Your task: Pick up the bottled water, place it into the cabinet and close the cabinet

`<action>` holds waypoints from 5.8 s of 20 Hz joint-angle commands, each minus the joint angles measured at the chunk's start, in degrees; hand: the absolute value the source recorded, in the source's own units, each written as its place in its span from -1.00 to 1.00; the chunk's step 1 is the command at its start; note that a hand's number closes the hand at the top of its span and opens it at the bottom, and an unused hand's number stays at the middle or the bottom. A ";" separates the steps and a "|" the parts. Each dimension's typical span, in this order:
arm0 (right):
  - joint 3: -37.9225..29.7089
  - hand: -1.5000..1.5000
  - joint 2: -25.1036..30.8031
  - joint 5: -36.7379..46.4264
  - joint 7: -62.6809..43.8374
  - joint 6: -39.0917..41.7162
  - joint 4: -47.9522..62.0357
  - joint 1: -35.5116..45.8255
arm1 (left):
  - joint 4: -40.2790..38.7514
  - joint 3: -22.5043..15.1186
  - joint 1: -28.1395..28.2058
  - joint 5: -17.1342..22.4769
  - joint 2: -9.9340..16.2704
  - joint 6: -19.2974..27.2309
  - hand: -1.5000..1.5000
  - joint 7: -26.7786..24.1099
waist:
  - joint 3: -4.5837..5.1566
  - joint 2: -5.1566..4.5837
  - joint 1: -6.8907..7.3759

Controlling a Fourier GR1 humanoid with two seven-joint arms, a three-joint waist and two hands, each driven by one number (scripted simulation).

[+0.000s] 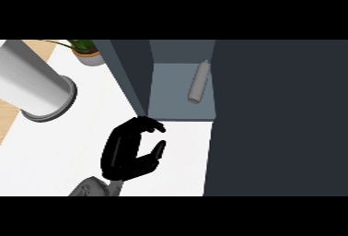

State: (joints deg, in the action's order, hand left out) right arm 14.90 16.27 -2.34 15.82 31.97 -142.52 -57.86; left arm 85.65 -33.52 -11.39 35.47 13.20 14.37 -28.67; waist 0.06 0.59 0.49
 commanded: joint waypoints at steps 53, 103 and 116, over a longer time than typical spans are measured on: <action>25.90 1.00 8.98 4.81 -20.70 -1.86 -0.91 33.79 | 20.24 22.56 26.28 19.83 29.06 -26.87 -1.00 1.99 | 1.56 -2.42 14.82; 10.73 1.00 -15.36 -12.32 -54.11 -13.02 42.81 92.54 | 13.90 29.24 25.31 25.09 32.03 -31.53 -1.00 2.99 | 0.66 -2.38 12.11; 2.64 1.00 -16.26 -10.02 -44.66 -30.47 75.51 119.88 | 11.33 30.57 26.98 24.68 31.16 -34.36 -1.00 1.34 | 0.30 -2.66 10.16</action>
State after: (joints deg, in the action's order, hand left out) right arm 20.41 0.16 -14.48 -32.83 7.52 -75.97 54.68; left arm 97.81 -3.30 15.23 60.76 44.79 -19.26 -26.49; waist 0.25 -1.81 10.96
